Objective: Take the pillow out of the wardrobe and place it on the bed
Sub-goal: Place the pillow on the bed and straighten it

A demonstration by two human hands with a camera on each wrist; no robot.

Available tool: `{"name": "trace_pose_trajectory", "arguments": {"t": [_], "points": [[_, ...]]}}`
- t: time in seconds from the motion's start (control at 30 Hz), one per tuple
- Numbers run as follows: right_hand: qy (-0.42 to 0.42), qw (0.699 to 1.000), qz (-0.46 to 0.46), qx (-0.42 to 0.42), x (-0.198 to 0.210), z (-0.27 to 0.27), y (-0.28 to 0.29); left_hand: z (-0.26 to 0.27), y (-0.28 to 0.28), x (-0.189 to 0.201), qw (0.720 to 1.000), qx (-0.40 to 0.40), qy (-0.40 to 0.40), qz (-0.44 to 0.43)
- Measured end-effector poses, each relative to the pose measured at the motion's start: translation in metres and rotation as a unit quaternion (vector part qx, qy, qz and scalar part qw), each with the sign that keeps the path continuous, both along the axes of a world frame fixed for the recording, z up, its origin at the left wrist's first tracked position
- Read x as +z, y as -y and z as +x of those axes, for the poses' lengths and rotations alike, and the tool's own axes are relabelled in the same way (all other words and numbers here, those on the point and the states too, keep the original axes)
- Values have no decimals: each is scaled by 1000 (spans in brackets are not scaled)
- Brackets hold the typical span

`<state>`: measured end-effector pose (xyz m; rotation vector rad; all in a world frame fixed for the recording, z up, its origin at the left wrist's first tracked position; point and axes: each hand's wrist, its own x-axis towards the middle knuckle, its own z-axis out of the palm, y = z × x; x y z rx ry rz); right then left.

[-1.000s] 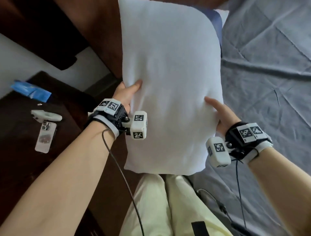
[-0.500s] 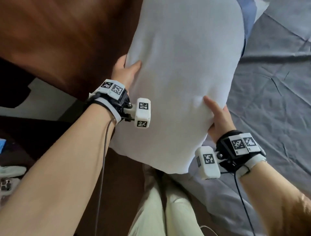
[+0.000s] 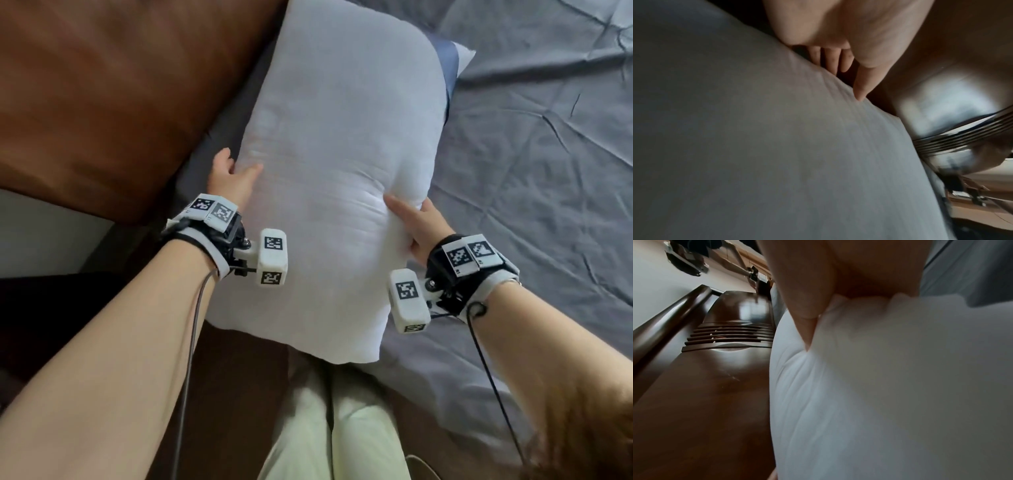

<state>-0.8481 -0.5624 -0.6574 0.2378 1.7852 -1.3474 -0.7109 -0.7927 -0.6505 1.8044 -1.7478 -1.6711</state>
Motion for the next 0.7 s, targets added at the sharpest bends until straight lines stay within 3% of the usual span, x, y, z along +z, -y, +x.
{"name": "trace_pose_trajectory", "arguments": {"t": [0.1, 0.23, 0.33, 0.47, 0.7], "points": [[57, 997, -20, 46, -3, 2, -7, 27, 0, -10, 995, -17, 81, 49], [96, 987, 7, 126, -8, 12, -8, 46, 1, -27, 992, -39, 68, 99], [52, 994, 5, 91, -11, 17, -3, 35, -1, -18, 995, -43, 15, 85], [-55, 996, 22, 69, -6, 16, 2, 19, -5, -2, 998, -66, -24, 2], [-149, 985, -39, 77, 38, 2, 20, -6, 19, 38, 990, -48, -106, -73]]}}
